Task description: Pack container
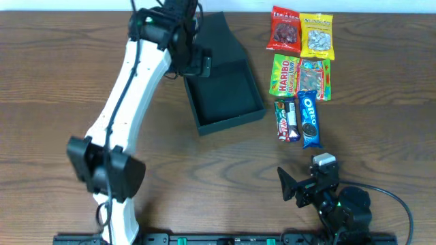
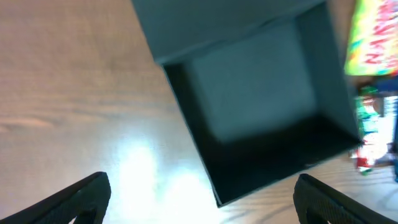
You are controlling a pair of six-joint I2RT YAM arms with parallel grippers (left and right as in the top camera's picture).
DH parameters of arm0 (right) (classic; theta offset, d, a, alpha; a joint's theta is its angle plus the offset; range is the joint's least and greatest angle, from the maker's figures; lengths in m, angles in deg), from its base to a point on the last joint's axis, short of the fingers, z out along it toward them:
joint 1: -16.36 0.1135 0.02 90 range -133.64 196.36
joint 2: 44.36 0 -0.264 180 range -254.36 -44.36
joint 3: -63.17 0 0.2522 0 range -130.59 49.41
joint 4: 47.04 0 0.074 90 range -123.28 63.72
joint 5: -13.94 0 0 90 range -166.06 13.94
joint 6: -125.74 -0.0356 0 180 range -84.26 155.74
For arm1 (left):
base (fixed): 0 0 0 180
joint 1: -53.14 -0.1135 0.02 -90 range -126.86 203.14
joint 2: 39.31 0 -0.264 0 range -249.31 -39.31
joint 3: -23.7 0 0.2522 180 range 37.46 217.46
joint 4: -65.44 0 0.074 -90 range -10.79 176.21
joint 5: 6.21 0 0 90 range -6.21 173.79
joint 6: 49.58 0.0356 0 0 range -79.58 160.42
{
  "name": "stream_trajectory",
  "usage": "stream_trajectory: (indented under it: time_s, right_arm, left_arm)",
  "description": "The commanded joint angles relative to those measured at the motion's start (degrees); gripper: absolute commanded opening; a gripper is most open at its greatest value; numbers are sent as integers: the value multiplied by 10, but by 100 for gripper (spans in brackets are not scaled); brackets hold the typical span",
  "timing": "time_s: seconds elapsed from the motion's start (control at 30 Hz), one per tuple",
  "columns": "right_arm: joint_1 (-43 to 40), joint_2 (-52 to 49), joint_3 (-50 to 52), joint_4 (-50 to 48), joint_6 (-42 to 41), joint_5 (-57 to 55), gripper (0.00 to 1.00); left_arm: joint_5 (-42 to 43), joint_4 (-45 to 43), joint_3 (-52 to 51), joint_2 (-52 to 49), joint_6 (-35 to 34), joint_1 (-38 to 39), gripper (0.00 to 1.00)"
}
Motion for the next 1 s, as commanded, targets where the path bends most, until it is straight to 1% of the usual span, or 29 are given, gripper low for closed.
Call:
stream_trajectory:
  time_s: [0.0,0.1,0.13,0.27,0.33,0.47,0.53,0.63,0.7,0.77,0.8,0.97]
  right_arm:
    - [5,3,2,0,7,-2,99]
    - [5,3,2,0,7,-2,99]
    - [5,3,2,0,7,-2,99]
    - [5,3,2,0,7,-2,99]
    - [5,3,2,0,7,-2,99]
    - [5,3,2,0,7,-2,99]
    - [5,3,2,0,7,-2,99]
    - [5,3,2,0,7,-2,99]
    - [5,3,2,0,7,-2,99]
    - [5,3,2,0,7,-2,99]
    - [5,3,2,0,7,-2,99]
    - [5,3,2,0,7,-2,99]
  left_arm:
    - [13,9,-6,-49,-59,3,95]
    - [13,9,-6,-95,-78,6,100]
    - [11,9,-6,-111,-79,6,93]
    - [6,6,-6,-148,-91,6,84]
    - [4,2,-6,-162,-92,6,75]
    - [-55,-7,-6,-172,-92,8,71]
    - [-79,-16,-6,-172,-92,8,64]
    - [-83,-33,-6,-172,-87,8,59]
    - [-82,-42,-6,-172,-87,8,51]
    - [-81,-49,-6,-172,-88,8,41]
    - [-81,-52,-6,-172,-88,9,40]
    - [-81,-59,-12,-172,-88,8,40]
